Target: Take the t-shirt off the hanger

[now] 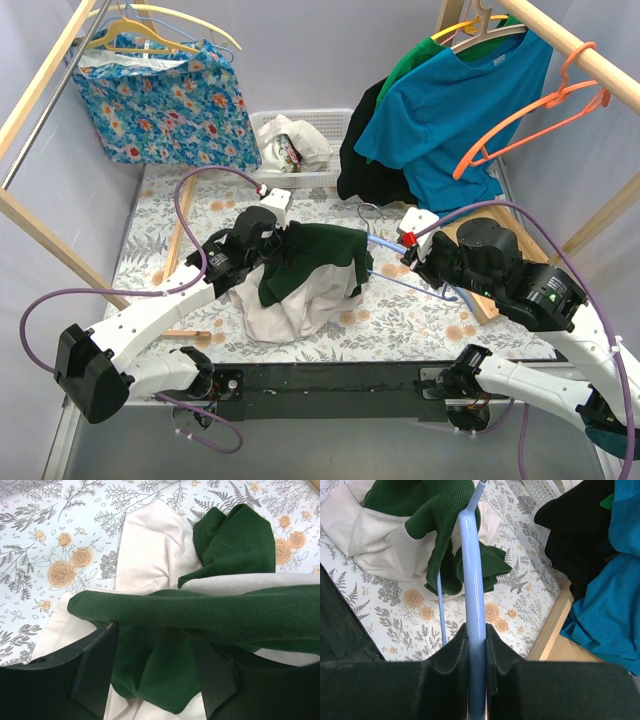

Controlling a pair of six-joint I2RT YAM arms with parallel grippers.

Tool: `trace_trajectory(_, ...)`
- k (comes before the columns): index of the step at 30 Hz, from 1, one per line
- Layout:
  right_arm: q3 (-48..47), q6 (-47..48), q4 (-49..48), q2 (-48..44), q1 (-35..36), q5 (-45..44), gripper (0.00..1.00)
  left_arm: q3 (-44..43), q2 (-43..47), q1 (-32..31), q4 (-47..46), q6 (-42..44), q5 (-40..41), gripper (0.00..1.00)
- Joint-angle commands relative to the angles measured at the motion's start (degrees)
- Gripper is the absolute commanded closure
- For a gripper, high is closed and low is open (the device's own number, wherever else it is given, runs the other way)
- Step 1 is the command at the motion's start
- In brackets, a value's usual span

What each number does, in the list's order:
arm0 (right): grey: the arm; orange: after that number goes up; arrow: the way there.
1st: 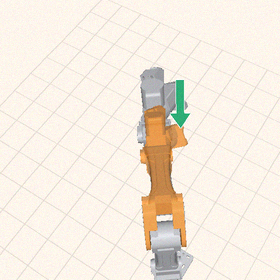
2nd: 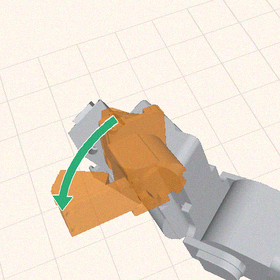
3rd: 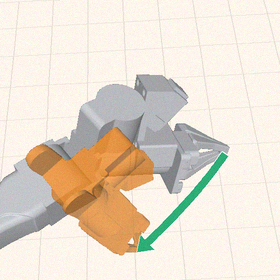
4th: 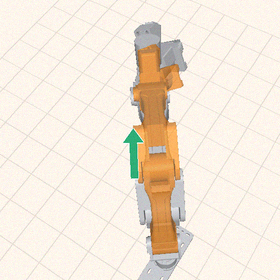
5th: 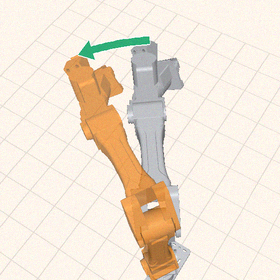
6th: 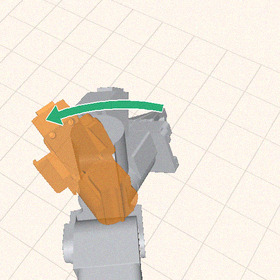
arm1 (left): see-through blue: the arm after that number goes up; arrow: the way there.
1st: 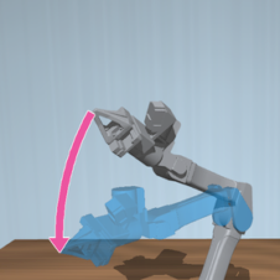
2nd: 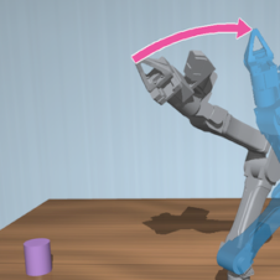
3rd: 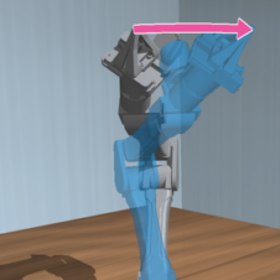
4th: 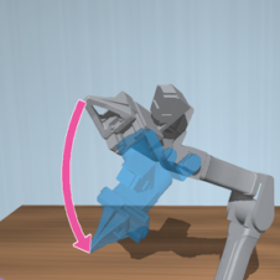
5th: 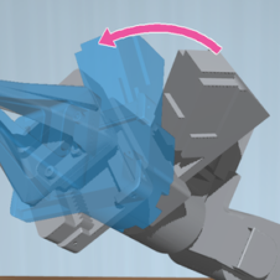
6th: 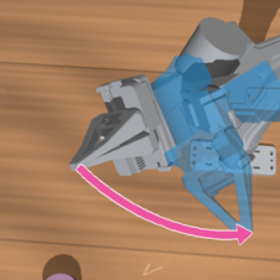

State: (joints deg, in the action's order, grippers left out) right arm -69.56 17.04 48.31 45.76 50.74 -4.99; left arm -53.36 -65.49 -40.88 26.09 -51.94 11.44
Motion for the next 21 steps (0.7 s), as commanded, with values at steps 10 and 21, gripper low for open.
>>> trace_trajectory(10,-0.2,-1.6,-6.7,-1.2,0.1,-2.6,0.99,3.1,1.8,0.0,-6.5,-3.1,-8.9,1.00)
trace_trajectory(21,3.6,-4.1,-5.5,-7.1,0.1,-6.7,0.99,-3.3,-3.0,8.5,-3.8,-6.5,5.2,1.00)
